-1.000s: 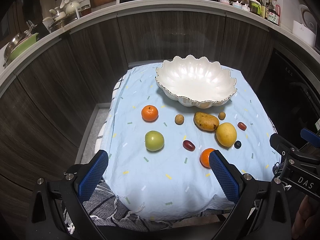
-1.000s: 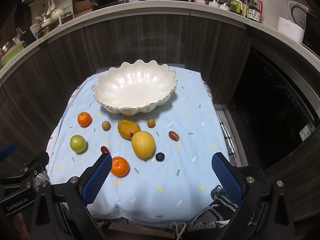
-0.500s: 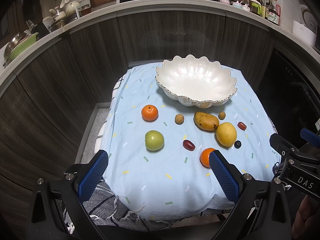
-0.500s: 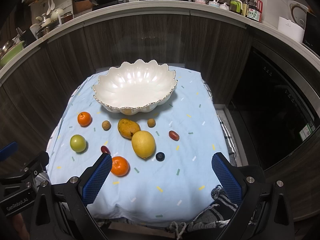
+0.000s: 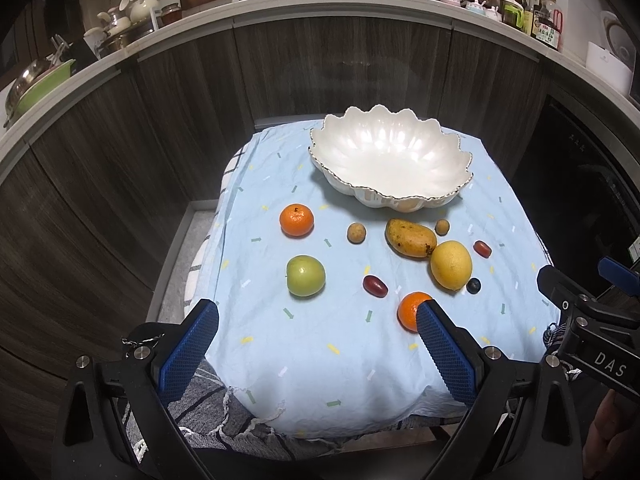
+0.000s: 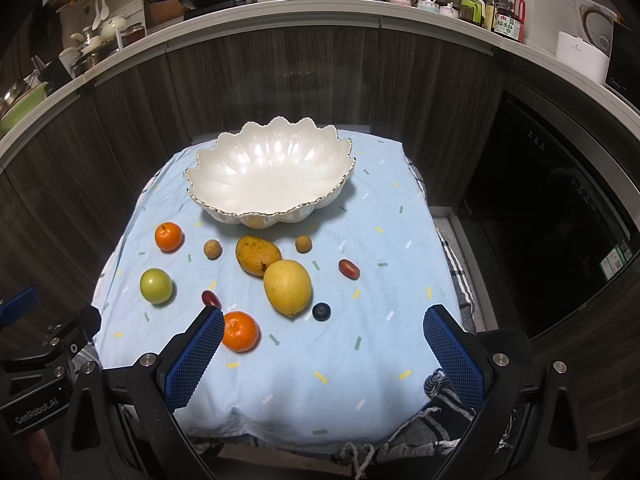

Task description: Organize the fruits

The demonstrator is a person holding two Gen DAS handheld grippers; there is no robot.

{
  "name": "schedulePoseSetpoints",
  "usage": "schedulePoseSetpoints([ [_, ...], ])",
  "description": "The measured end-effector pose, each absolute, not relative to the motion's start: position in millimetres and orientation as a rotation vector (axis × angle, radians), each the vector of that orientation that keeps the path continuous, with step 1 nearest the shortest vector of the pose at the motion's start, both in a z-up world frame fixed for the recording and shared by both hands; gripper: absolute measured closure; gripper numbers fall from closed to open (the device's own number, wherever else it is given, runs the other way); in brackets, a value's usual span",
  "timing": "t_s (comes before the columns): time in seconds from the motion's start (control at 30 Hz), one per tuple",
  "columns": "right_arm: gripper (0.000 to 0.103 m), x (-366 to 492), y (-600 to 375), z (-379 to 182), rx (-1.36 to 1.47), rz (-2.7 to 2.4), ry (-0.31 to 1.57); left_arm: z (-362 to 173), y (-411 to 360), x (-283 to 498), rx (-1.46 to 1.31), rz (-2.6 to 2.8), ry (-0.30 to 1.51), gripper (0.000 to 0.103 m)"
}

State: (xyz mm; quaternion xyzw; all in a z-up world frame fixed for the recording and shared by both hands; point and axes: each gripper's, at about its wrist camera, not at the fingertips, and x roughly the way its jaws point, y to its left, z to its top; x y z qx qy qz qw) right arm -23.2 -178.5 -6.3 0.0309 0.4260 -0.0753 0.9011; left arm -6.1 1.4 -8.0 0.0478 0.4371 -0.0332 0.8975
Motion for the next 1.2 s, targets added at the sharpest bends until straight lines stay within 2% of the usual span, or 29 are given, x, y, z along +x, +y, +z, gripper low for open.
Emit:
schedulePoseSetpoints([
  [0.63, 0.002, -20.3, -175.9, -16.5, 0.066, -0.154, 0.891, -9.2, 2.8, -1.4, 0.099, -0.062, 0.916, 0.003],
  [1.2, 0.002, -0.2, -170.1, -48.4, 0.037, -0.135, 0.962, -41.4, 6.6, 19.0, 0.127, -0.050, 0.981, 0.008],
])
